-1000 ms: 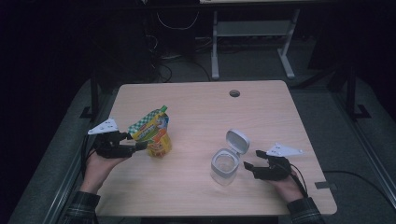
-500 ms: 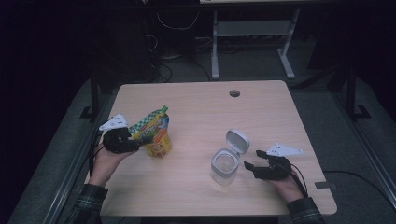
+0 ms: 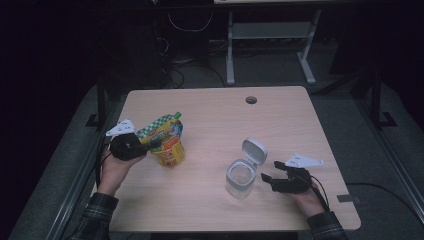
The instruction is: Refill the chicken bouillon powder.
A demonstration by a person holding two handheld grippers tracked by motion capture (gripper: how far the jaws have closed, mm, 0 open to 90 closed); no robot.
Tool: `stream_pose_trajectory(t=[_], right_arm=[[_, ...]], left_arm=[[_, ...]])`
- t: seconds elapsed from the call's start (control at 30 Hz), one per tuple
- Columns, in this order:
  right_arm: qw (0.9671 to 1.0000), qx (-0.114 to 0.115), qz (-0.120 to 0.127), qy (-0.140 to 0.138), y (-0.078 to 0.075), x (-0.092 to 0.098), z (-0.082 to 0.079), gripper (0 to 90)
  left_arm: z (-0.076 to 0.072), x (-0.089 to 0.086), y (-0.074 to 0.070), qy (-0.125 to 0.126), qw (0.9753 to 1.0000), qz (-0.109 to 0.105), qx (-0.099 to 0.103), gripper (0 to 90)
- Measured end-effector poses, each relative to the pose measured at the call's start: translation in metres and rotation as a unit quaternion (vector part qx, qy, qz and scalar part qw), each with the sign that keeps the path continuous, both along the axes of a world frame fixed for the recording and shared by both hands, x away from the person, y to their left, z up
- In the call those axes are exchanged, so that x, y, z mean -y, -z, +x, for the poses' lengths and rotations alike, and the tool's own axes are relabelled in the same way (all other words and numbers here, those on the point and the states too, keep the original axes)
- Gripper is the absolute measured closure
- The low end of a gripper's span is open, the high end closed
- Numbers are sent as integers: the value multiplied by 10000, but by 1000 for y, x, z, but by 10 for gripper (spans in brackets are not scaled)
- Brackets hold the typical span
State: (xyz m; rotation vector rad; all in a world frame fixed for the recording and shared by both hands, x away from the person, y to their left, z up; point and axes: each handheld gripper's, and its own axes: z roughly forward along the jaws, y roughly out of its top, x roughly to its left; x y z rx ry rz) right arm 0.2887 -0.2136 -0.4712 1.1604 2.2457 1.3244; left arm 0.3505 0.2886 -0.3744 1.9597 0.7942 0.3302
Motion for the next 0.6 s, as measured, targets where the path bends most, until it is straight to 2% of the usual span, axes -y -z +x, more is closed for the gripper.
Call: stream_pose_trajectory(t=[0.23,0.3,0.5,0.6], right_arm=[[10000,-6,-1,9,0,1,0,267],[10000,-16,9,12,0,1,0,267],[10000,-5,16,23,-1,2,-2,268],[10000,14,25,32,-3,3,-3,268]], left_arm=[[4,-2,-1,-94,9999,-33,73,893],[5,-2,-1,-103,9999,-103,29,898],[7,3,-6,-48,9999,-89,29,900],[6,6,-10,-42,9999,-156,11,900]])
